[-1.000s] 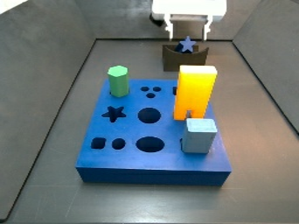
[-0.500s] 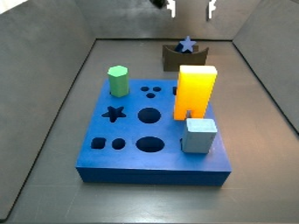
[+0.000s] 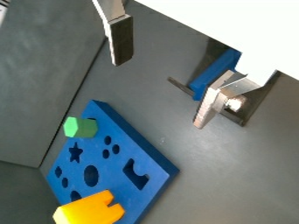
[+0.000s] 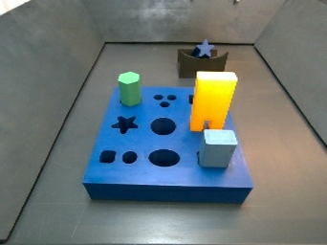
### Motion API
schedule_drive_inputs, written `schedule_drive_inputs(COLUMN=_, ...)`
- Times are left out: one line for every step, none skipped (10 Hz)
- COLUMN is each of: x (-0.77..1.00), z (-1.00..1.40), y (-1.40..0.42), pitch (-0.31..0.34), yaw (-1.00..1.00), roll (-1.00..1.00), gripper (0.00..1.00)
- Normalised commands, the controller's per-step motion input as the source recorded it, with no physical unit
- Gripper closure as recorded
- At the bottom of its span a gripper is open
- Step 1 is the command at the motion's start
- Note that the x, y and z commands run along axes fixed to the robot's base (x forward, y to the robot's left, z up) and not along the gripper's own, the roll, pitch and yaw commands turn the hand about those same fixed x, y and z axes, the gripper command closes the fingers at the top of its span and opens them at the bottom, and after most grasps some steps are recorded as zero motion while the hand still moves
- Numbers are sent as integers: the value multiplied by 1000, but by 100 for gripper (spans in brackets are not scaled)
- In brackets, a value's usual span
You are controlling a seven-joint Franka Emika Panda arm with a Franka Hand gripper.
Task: Pick up the star object. Move up. Place the star object on the fixture. Regrasp the star object. Move to above the board. Insert the star object.
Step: Regrasp the star object.
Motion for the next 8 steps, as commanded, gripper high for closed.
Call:
schedule_drive_inputs(x=-57, z=40, y=-174, pitch=27, yaw=21, roll=1000, gripper=0)
schedule_drive_inputs(x=-25, z=23, y=-32, pitch=29, yaw=21, roll=1000, gripper=0)
schedule_drive_inputs(x=-22, z=35, y=-28, pitch=29, yaw=21, roll=1000, gripper=0)
schedule_drive_inputs(x=-32, z=13, y=-35, pitch=23, yaw=21, roll=1000, gripper=0)
schedule_drive_inputs(x=-43, z=14, y=-32, pitch=18, yaw=22, roll=1000, gripper=0)
schedule_drive_inputs(x=-46, z=15, y=-29, pitch=14, yaw=21, roll=1000, gripper=0)
schedule_drive_inputs(x=-50, z=12, y=-26, pitch=6, yaw=22, roll=1000, gripper=0)
schedule_drive_inputs(x=-53, z=12, y=-24, pitch=1, yaw=23, roll=1000, gripper=0)
